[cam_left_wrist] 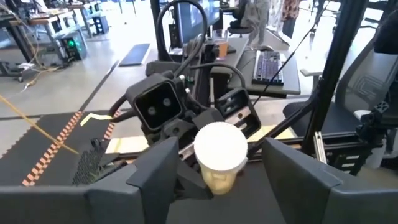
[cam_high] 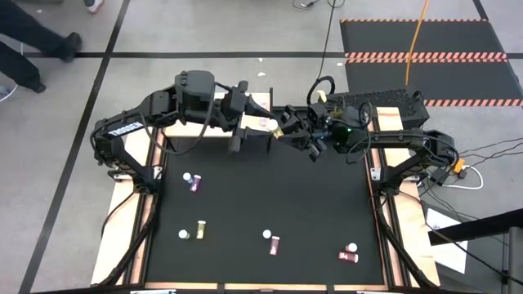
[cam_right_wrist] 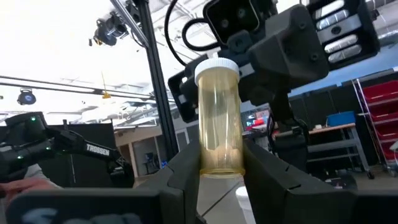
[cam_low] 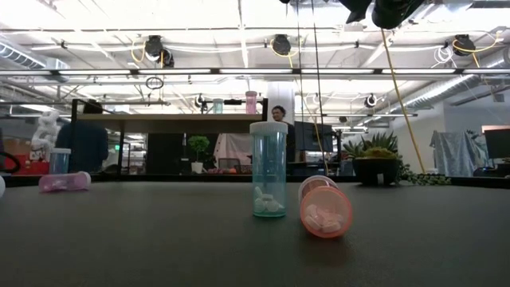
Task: Pick and place medicine bottles onto shelf by color
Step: Put the top yellow pill bottle on the shelf
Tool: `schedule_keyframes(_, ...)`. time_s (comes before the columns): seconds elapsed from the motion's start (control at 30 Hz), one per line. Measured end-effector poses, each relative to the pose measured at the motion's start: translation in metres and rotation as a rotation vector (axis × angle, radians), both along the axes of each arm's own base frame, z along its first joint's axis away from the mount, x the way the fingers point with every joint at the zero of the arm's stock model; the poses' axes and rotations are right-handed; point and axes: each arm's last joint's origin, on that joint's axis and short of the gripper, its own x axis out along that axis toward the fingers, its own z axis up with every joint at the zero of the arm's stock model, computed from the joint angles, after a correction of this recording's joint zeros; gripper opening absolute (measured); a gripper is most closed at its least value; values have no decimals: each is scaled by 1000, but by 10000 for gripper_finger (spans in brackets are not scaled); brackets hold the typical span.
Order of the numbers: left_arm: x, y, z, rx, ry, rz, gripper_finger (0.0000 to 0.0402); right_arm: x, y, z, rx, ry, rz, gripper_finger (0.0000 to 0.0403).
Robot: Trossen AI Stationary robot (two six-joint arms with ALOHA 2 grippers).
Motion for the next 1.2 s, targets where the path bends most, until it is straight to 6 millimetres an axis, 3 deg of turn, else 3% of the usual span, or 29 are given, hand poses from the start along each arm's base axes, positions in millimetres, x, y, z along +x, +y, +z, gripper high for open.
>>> schedule_keyframes(0.23,4,4,-2,-12,-1,9,170,0,0,0,-2,-2,1,96)
schedule_keyframes(0.53,5,7,-1,-8,-20,-9,135,-1,-3,0,-5,-1,-5,96)
schedule_keyframes(1.2,3,21,-2,-31,-11,16,129,-3,-11,0,32,14,-17,115)
